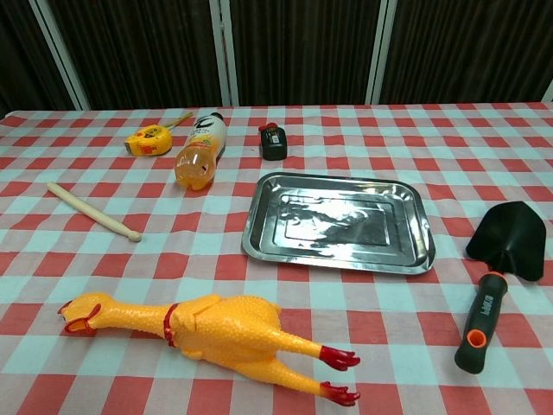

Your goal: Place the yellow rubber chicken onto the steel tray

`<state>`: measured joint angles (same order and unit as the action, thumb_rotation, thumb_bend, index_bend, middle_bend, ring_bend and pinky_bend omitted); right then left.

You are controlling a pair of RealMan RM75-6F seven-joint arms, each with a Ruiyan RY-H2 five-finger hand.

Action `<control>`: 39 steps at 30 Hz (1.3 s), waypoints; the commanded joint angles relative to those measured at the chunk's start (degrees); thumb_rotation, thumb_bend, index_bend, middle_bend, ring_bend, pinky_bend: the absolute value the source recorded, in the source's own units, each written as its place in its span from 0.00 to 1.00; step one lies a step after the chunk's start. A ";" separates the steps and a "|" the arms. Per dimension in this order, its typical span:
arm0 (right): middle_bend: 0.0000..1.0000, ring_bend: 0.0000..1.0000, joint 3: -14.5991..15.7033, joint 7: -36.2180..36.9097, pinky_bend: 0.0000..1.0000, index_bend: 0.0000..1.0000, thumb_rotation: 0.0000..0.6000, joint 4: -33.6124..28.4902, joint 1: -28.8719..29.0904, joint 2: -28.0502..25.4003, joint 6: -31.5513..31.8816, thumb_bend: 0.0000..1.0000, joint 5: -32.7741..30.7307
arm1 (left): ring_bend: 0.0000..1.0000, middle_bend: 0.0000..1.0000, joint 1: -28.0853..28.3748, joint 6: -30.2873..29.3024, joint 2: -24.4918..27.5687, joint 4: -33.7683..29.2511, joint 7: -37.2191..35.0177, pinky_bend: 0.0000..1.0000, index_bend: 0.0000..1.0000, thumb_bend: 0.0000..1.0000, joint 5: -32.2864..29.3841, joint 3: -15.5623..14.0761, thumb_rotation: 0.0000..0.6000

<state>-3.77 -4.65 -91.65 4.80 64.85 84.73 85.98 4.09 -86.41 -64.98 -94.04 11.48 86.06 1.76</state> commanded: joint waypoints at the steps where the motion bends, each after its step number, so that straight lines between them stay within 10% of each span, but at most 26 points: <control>1: 0.10 0.03 -0.11 -0.24 0.14 0.00 1.00 -0.20 0.14 0.04 -0.10 0.27 -0.05 | 0.10 0.15 0.10 0.11 -0.07 0.12 -0.20 0.10 0.13 0.02 -0.15 0.14 1.00; 23: 0.10 0.03 0.56 0.66 0.14 0.00 1.00 -0.17 -0.31 -0.13 0.94 0.26 1.61 | 0.16 0.23 1.80 0.85 -0.73 1.08 -1.92 0.24 0.22 0.05 3.15 0.03 1.00; 39: 0.10 0.03 0.97 -0.01 0.14 0.00 1.00 -0.97 -0.32 -0.46 1.52 0.27 3.07 | 0.23 0.30 17.78 23.94 -8.00 -2.59 4.21 0.27 0.24 0.03 9.46 -1.46 1.00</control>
<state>-2.81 -4.66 -92.61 4.48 64.39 86.26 89.05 18.98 -65.99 -70.86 -95.26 13.41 95.36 0.34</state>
